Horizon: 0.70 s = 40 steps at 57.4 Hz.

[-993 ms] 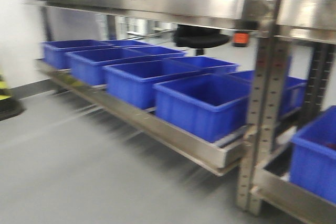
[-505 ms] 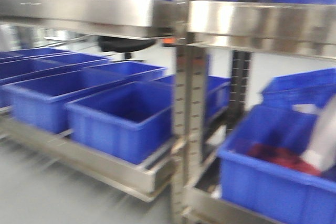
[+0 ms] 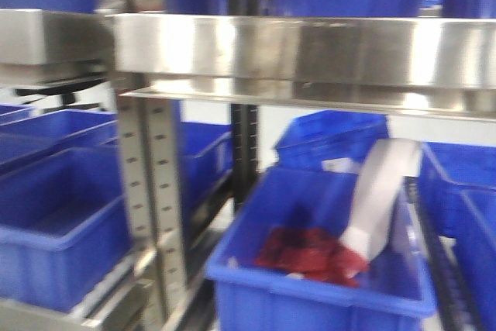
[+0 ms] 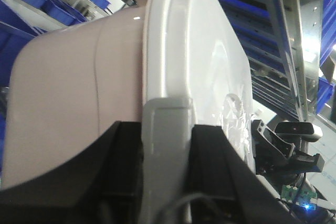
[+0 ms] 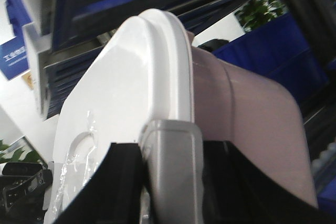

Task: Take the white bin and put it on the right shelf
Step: 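Hold the bin and drive up to the steel shelf rack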

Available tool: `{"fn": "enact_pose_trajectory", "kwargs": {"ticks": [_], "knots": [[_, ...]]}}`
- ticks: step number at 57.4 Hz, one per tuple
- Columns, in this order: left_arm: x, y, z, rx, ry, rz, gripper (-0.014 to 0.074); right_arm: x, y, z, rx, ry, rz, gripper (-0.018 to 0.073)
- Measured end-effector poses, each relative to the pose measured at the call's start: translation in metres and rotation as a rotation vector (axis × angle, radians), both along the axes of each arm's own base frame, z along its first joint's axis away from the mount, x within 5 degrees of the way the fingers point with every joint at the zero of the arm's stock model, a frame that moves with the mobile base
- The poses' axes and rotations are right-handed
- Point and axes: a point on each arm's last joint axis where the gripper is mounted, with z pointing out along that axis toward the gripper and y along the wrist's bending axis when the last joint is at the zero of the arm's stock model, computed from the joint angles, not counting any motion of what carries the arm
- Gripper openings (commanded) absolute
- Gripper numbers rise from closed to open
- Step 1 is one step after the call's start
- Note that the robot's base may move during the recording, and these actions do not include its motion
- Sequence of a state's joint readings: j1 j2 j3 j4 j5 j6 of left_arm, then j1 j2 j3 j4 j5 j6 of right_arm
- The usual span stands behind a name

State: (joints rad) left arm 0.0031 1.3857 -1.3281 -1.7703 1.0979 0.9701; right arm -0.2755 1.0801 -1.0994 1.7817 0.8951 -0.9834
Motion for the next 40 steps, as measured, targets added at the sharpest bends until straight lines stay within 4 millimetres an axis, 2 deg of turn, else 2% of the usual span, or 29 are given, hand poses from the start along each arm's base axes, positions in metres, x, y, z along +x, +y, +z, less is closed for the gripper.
{"fn": "enact_pose_trajectory", "kwargs": {"ticks": [40], "knots": [[0.0,0.0,-0.0001,0.001,0.0,0.0,-0.0118,0.0,0.0,0.0,0.0,0.0,0.0,0.0071]]}}
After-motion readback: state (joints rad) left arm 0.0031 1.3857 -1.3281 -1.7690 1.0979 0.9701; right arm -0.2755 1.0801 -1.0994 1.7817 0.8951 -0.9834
